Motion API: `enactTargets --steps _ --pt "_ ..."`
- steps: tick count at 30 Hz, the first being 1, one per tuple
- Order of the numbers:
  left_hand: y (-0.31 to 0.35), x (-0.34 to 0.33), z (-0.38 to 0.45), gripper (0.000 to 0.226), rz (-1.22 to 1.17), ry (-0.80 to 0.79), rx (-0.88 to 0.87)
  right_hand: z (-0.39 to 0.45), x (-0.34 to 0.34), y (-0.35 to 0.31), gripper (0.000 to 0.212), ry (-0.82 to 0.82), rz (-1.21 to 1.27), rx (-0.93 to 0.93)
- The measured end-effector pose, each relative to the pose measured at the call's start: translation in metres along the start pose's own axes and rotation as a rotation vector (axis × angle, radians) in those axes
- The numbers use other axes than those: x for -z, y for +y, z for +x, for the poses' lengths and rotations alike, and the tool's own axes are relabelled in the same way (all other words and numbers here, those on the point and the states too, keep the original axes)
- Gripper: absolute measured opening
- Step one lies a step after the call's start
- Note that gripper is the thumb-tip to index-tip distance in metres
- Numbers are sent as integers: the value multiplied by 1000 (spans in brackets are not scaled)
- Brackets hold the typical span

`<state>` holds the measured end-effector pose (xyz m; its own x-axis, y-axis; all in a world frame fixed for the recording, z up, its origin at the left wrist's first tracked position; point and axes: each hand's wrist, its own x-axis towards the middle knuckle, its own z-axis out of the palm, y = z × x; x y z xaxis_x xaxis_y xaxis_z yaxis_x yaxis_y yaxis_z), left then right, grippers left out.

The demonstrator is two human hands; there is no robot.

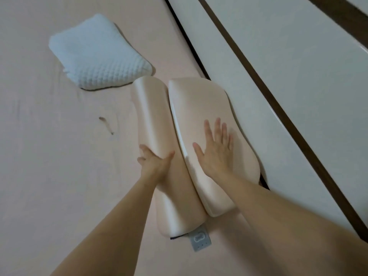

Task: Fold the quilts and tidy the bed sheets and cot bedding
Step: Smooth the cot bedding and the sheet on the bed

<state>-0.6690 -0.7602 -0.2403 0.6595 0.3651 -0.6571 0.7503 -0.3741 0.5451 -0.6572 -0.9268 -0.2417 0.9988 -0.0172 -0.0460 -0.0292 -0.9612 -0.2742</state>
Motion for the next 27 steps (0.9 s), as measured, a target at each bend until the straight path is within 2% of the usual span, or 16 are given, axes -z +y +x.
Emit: enactTargets --steps 2,5,7,10,13,15,17,19,22,27 --pt "3 -8 0 105 32 -11 -21 12 -12 -1 72 -30 -96 95" --pt "0 -11 10 100 89 -56 -21 17 -38 10 71 -175 -186 48" --pt "-2 1 20 95 97 -105 -15 15 -46 17 69 -137 -253 18" --pt "-1 32 42 82 127 -141 -58 17 -40 9 67 -221 -276 -7" --pt "11 72 94 69 286 28 -164 62 -27 -38 59 -79 -148 27" --pt "22 99 141 70 401 170 -179 118 -26 -83 50 4 -29 111" --pt "34 119 181 76 456 237 -186 174 -27 -124 46 37 38 180" --pt "43 133 220 87 510 239 -209 232 -37 -161 49 28 113 224" --pt "51 136 258 101 547 149 -213 300 -55 -195 60 3 259 162" --pt "61 131 294 113 566 65 -148 402 -85 -213 102 -188 423 -85"
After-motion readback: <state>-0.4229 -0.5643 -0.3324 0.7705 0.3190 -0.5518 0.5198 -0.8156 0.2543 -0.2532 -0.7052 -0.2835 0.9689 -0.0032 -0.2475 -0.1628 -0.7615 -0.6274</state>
